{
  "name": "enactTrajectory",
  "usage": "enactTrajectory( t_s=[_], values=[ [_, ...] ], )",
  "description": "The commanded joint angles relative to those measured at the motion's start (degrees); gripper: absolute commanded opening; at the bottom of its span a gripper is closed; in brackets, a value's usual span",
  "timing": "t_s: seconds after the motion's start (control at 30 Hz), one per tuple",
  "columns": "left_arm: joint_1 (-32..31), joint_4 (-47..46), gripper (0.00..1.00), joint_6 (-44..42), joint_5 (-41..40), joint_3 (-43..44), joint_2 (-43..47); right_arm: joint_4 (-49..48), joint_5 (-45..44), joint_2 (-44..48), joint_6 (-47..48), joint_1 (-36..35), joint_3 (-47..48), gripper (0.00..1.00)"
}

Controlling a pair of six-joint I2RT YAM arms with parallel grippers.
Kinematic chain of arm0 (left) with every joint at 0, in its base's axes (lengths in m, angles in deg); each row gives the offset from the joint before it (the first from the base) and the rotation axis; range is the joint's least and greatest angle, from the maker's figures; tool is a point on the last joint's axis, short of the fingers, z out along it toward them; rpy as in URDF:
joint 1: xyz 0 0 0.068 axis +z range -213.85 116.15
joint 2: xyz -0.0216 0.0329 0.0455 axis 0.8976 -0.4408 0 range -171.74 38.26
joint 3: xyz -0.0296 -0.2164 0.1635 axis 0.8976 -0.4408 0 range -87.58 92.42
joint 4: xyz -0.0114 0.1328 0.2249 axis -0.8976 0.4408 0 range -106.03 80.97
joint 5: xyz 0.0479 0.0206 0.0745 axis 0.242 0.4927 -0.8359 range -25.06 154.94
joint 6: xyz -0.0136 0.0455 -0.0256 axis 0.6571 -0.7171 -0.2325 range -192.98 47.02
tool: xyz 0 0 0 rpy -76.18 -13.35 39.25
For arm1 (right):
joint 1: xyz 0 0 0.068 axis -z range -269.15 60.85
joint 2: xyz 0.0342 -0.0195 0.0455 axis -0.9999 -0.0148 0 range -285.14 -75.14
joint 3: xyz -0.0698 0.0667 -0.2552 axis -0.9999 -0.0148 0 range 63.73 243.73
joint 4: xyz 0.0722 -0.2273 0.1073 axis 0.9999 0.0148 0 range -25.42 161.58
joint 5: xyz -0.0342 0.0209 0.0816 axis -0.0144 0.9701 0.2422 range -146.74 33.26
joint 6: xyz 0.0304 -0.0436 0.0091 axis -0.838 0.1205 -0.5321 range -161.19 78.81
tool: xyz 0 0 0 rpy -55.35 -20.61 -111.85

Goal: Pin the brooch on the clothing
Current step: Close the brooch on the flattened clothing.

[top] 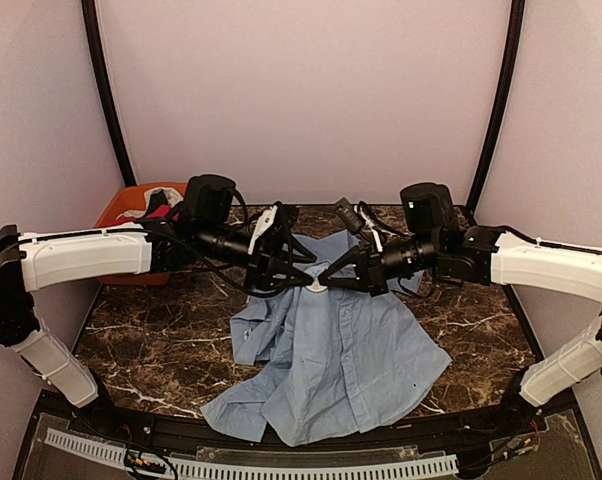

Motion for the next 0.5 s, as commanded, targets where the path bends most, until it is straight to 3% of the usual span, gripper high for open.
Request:
enactTrajectory(
  t_s=[0.0, 0.47],
  values=[
    [0.25, 1.47, 0.45, -0.34, 0.66, 1.60, -0.38, -1.20, 1.15, -0.61, 0.59, -0.17, 2.14, 0.00],
    [0.04, 3.34, 0.45, 0.01, -1.20, 3.06, -1.38, 0.03, 0.38, -1.39, 0.89, -0.20, 3.15, 0.00]
  ],
)
